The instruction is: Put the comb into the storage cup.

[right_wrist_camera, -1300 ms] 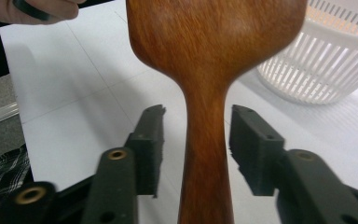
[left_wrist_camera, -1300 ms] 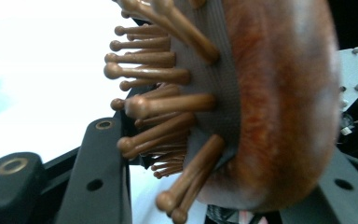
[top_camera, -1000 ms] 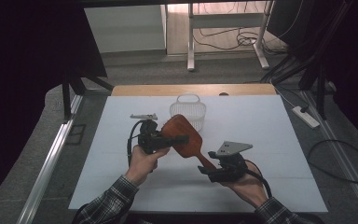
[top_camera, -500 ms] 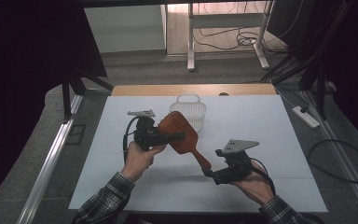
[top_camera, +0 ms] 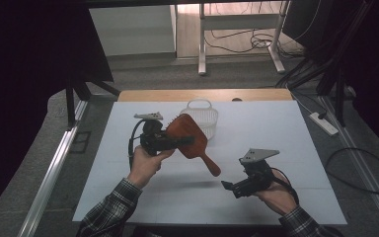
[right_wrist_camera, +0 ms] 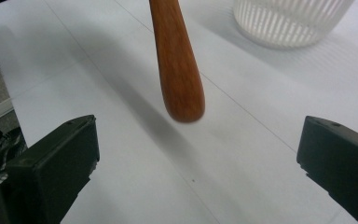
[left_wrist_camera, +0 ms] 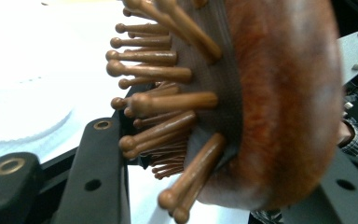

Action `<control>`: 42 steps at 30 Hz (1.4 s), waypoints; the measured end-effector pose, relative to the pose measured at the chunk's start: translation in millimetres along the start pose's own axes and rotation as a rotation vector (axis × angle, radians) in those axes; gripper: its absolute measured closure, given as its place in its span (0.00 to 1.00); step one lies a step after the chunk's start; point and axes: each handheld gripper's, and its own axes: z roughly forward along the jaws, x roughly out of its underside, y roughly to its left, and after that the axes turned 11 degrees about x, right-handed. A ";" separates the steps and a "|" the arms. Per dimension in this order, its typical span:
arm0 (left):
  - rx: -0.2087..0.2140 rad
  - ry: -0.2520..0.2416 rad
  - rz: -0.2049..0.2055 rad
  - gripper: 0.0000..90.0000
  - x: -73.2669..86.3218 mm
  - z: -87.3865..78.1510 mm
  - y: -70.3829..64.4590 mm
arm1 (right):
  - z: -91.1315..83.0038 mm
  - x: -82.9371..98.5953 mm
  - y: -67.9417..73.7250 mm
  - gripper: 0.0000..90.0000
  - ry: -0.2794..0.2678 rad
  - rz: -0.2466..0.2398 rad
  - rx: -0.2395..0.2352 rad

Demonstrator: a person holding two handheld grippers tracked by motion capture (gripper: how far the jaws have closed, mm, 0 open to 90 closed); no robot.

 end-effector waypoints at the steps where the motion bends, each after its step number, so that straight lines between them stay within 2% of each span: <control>1: -0.003 -0.002 0.002 0.59 -0.7 -0.2 0.3 | -0.5 1.5 -2.3 0.00 0.007 0.004 -0.001; 10: -0.022 -0.010 0.000 0.59 -6.2 -2.0 4.8 | -3.2 6.8 -8.4 0.00 0.041 -0.019 -0.012; 17: -0.037 -0.022 -0.014 0.59 -11.4 -6.3 10.3 | -8.2 13.6 -11.4 0.00 0.047 -0.031 0.007; 25: -0.052 -0.036 -0.025 0.59 -17.0 -10.7 15.0 | -14.2 16.5 -15.9 0.00 0.057 -0.024 0.026; 33: -0.065 -0.041 -0.025 0.59 -23.6 -12.8 17.1 | -20.1 21.0 -20.5 0.00 0.062 0.004 0.047; 42: -0.071 -0.055 -0.026 0.59 -29.5 -15.5 19.1 | -27.7 27.2 -26.6 0.00 0.081 0.020 0.054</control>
